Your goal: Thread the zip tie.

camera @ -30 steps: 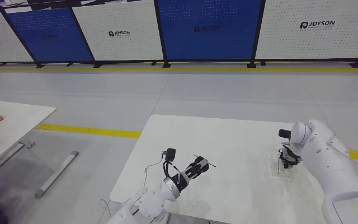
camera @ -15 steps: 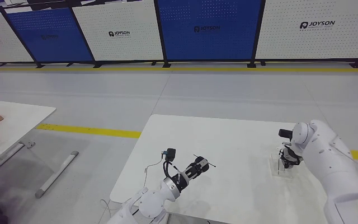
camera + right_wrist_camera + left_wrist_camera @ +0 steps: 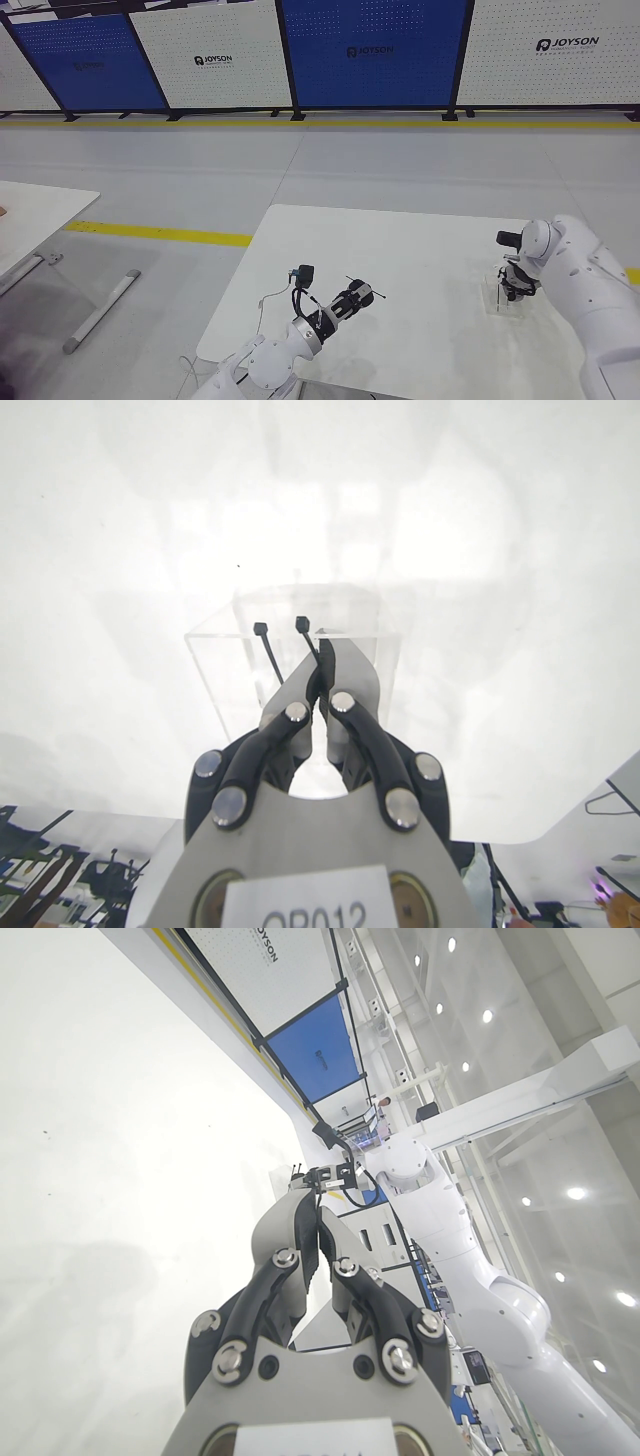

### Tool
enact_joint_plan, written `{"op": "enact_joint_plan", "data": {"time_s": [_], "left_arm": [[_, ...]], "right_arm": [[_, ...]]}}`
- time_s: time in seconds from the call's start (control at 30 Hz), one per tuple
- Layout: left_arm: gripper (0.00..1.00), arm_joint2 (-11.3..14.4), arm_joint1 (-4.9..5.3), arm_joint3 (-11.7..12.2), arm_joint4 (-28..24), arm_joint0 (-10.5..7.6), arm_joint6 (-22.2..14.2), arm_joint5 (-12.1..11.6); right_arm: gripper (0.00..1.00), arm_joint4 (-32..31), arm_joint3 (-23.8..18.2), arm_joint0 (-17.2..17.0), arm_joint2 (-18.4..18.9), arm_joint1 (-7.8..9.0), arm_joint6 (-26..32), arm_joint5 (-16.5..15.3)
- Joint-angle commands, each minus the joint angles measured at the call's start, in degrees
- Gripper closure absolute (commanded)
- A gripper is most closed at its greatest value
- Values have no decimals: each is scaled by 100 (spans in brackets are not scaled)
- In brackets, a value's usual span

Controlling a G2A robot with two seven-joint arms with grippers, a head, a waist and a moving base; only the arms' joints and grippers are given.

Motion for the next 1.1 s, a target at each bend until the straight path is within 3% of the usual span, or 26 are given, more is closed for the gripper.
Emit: {"op": "enact_joint_plan", "data": {"time_s": [0.0, 0.7, 1.07], "left_arm": [[100, 0, 0, 0, 0, 0, 0, 0], [100, 0, 0, 0, 0, 0, 0, 0], [100, 0, 0, 0, 0, 0, 0, 0]], "right_arm": [[90, -9, -18, -8, 0, 1, 6, 25], [85, -99, -160, -54, 19, 30, 43, 288], [85, -84, -220, -49, 76, 70, -26, 159]]}}
